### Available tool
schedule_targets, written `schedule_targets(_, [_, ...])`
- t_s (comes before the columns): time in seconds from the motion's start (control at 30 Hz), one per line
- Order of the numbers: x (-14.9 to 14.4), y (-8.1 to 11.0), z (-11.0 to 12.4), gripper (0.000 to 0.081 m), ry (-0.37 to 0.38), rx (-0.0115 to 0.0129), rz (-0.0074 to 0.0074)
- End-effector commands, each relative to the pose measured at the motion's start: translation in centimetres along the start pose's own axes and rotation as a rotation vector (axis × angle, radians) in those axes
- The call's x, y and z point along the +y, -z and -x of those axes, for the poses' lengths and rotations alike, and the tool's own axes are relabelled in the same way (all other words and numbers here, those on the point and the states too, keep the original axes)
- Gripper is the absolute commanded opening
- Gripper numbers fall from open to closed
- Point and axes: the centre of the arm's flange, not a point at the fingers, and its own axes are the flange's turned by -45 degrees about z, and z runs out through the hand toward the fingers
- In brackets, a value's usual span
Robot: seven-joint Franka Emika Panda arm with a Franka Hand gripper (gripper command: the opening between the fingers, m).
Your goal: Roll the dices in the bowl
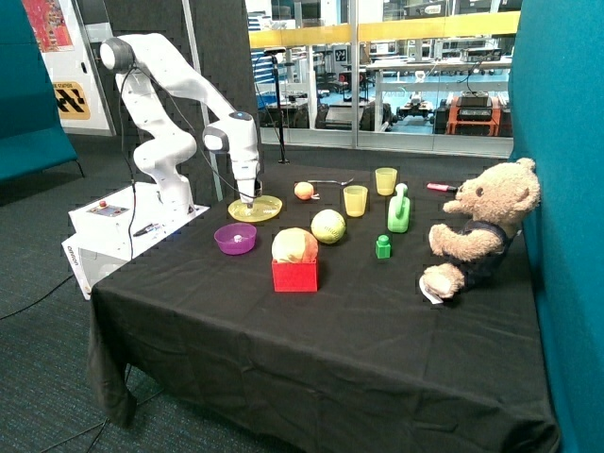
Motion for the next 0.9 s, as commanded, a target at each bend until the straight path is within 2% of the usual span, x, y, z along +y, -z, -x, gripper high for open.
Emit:
schedule_targets(0.0, [0.3, -0.7, 0.5, 0.0355, -0.015, -0.0016, 0.0021])
schedule_targets(0.87, [0.4, -1.9, 0.6, 0.0342, -0.028, -0.0016, 0.0021])
